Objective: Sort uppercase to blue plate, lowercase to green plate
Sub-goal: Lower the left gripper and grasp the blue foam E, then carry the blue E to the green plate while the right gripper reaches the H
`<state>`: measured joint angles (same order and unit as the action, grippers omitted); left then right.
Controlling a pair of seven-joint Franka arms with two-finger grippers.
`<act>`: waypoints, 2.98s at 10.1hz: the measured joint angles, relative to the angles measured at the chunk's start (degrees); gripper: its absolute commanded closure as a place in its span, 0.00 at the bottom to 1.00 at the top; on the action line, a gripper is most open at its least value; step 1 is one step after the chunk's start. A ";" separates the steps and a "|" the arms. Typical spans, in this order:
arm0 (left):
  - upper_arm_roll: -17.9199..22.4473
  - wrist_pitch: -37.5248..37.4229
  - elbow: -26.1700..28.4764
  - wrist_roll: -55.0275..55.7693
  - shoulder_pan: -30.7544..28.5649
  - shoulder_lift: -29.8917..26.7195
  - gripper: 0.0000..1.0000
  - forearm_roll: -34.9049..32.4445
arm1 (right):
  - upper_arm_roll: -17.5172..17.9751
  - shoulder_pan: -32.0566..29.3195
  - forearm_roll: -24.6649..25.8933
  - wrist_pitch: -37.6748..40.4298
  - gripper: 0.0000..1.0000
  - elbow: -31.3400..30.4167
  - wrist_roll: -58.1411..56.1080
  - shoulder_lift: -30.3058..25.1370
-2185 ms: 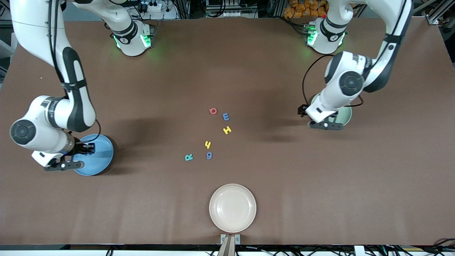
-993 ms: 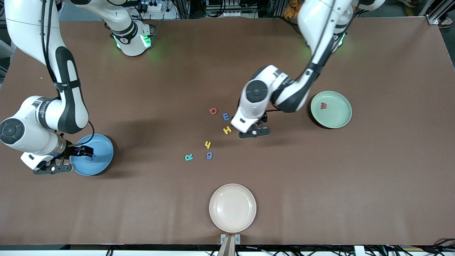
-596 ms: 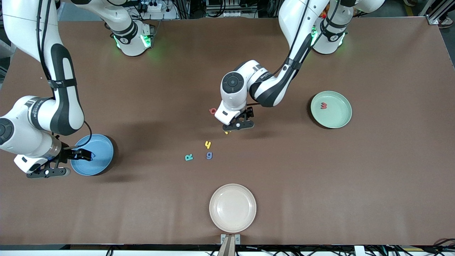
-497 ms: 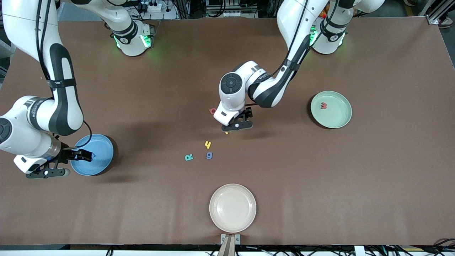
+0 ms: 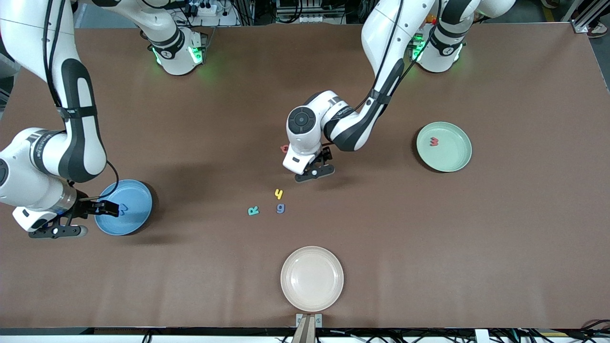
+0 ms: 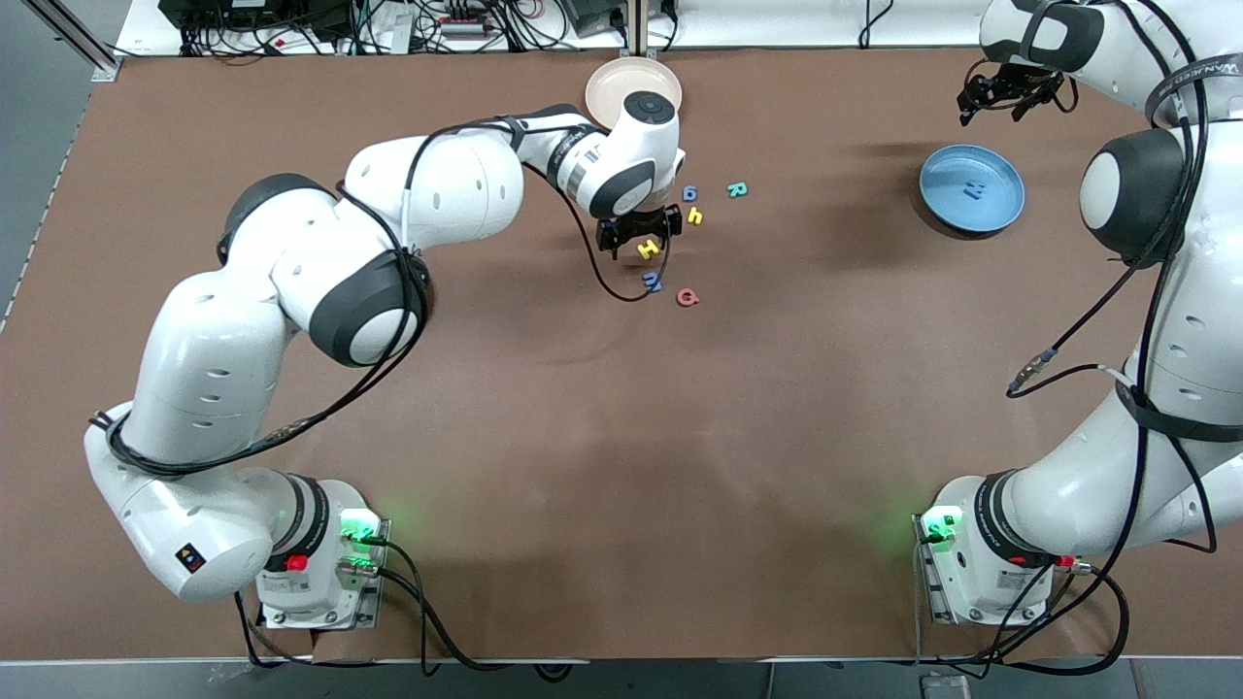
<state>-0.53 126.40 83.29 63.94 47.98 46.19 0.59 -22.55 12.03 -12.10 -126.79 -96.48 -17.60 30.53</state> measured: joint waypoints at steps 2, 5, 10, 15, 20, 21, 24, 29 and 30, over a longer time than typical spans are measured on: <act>0.01 -0.30 -0.23 1.72 0.17 0.03 0.13 1.66 | 0.19 0.09 -0.07 -0.04 0.00 0.00 0.00 0.03; 0.00 -0.71 -0.30 2.84 1.03 0.79 0.19 3.02 | 1.05 0.53 -0.32 -0.14 0.00 0.36 0.10 0.96; 0.02 -2.00 -0.34 3.33 1.52 1.66 0.32 5.15 | 2.56 1.16 -0.43 -0.21 0.00 1.58 1.49 2.80; 0.02 -2.28 -0.35 4.25 1.83 2.36 0.41 5.98 | 2.55 1.15 -0.43 -0.64 0.00 1.64 1.49 3.60; 0.02 -2.28 -0.67 5.45 1.91 2.39 0.64 6.17 | 2.55 1.15 -0.43 -0.64 0.00 1.69 1.49 3.65; 0.01 -2.28 -0.72 5.63 1.92 2.39 0.68 6.20 | 2.55 1.16 -0.43 -0.64 0.00 1.72 1.49 3.66; 0.00 -2.28 -0.81 6.11 1.98 2.40 0.68 6.22 | 2.55 1.16 -0.43 -0.64 0.00 1.78 1.49 3.68; 0.00 -2.27 -0.85 6.31 1.99 2.45 0.68 6.26 | 2.69 1.79 -0.44 -0.64 0.00 1.84 2.22 3.72; 0.00 -2.27 -0.88 6.71 1.99 2.48 0.69 6.26 | 2.72 1.96 -0.44 -0.64 0.00 1.85 2.96 3.73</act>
<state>-0.53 124.13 82.41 70.65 49.97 48.66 6.85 -19.83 13.99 -12.54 -127.43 -94.63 -14.63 34.26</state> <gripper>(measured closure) 0.683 0.000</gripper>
